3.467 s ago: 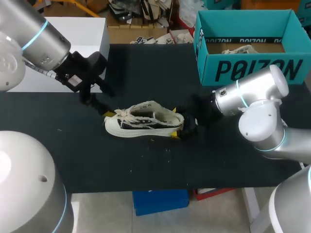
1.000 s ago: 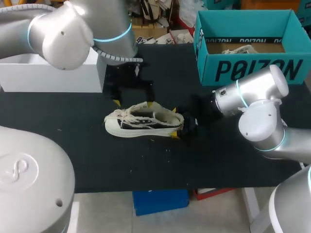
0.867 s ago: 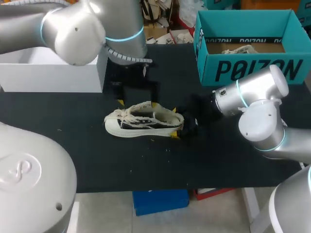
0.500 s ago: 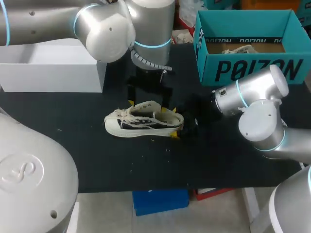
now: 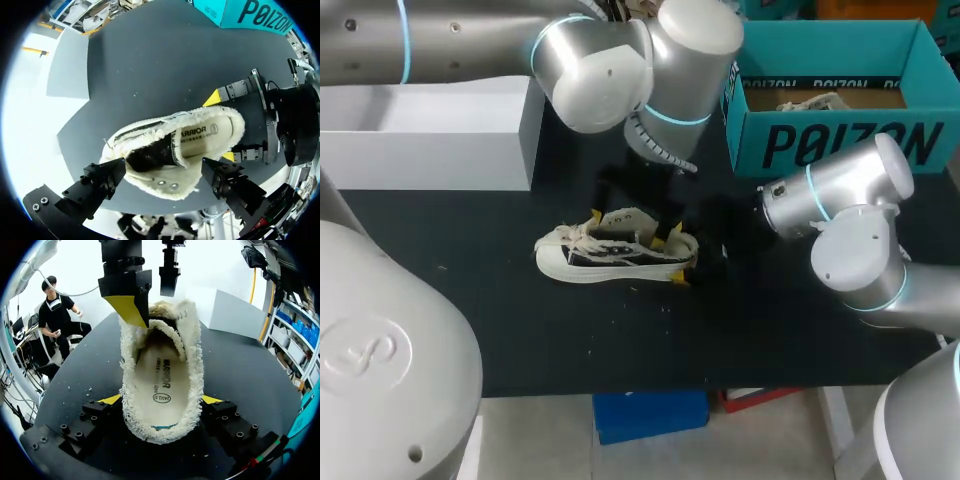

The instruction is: Take the shoe out of the shoebox, open the shoe tongue, remove and reinsert the insole, then place the shoe into the shoebox

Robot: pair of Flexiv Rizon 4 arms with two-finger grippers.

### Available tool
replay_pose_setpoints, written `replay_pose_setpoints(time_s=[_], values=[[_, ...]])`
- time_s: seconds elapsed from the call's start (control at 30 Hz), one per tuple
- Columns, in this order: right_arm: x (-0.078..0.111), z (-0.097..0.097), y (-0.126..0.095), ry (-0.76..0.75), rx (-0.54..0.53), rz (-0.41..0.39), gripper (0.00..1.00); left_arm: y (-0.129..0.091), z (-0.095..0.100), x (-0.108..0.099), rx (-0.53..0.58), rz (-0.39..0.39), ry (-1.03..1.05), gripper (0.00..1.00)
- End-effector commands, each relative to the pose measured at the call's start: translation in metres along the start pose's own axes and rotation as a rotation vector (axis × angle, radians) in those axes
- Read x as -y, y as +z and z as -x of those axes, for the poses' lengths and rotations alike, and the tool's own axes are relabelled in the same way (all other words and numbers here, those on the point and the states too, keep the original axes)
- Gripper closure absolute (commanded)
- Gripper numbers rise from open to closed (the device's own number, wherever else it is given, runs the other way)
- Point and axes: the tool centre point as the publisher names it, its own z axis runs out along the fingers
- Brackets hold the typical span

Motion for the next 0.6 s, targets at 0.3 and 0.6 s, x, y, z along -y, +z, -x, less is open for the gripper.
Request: replay_pose_setpoints(time_s=[0.3,0.6], values=[[0.000,0.000,0.001,0.001,0.002,-0.001,1.00,0.025,-0.008,0.002,0.135,0.117,-0.061,0.00],[0.000,0.000,0.001,0.001,0.002,-0.001,1.00,0.028,-0.008,0.002,0.150,0.123,-0.078,0.67]])
